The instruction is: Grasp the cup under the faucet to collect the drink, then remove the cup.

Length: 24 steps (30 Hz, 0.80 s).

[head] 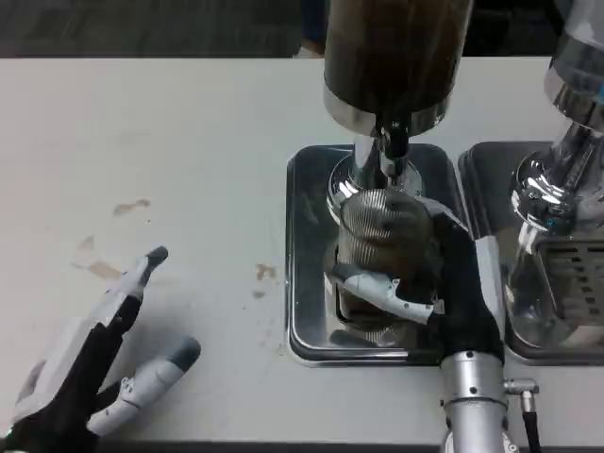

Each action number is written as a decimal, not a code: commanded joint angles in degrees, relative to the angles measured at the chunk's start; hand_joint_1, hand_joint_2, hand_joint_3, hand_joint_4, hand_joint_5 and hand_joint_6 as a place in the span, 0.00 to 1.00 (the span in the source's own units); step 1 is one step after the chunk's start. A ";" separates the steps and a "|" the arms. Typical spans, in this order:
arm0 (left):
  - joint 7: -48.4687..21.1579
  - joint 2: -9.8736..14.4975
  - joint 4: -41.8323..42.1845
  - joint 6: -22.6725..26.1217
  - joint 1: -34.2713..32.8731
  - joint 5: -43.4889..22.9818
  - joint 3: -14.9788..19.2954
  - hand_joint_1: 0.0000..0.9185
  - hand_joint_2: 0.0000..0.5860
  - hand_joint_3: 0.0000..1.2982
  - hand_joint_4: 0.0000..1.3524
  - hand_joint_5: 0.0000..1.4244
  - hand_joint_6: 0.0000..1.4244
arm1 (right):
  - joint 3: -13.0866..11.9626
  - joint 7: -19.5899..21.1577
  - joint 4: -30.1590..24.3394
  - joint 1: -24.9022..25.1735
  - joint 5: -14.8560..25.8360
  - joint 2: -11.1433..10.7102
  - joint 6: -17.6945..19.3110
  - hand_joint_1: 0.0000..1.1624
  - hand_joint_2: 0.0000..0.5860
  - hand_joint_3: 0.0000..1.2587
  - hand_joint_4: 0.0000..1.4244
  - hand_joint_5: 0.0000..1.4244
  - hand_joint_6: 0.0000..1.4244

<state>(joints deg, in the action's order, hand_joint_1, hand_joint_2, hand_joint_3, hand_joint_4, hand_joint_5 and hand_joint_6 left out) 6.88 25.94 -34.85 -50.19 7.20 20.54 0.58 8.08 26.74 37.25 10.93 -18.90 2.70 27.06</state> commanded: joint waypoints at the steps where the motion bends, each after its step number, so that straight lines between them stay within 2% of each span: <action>1: -0.66 0.16 0.22 -0.31 -0.14 -0.28 -0.88 0.00 0.23 0.00 0.00 0.00 0.00 | -0.10 1.56 -1.96 -0.61 -0.46 0.31 2.13 0.94 0.23 0.60 0.53 0.63 0.85; 9: -1.76 0.35 -0.83 -0.49 -0.49 -1.42 -1.55 0.00 0.23 0.00 0.00 0.00 0.00 | -0.05 3.82 -4.58 -2.28 -2.01 0.19 1.74 0.92 0.27 0.62 0.54 0.64 0.87; 24: -2.02 0.32 -0.76 -0.99 -1.07 -1.73 -1.97 0.00 0.23 0.00 0.00 0.00 0.00 | -0.22 2.64 -8.59 -4.91 -1.67 -0.47 1.95 0.92 0.31 0.64 0.56 0.66 0.91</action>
<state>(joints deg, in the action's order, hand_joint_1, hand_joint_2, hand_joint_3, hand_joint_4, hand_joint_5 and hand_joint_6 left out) 5.45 25.94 -35.49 -50.35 6.30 19.14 -1.05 8.01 29.38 31.40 6.47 -20.77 2.23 27.11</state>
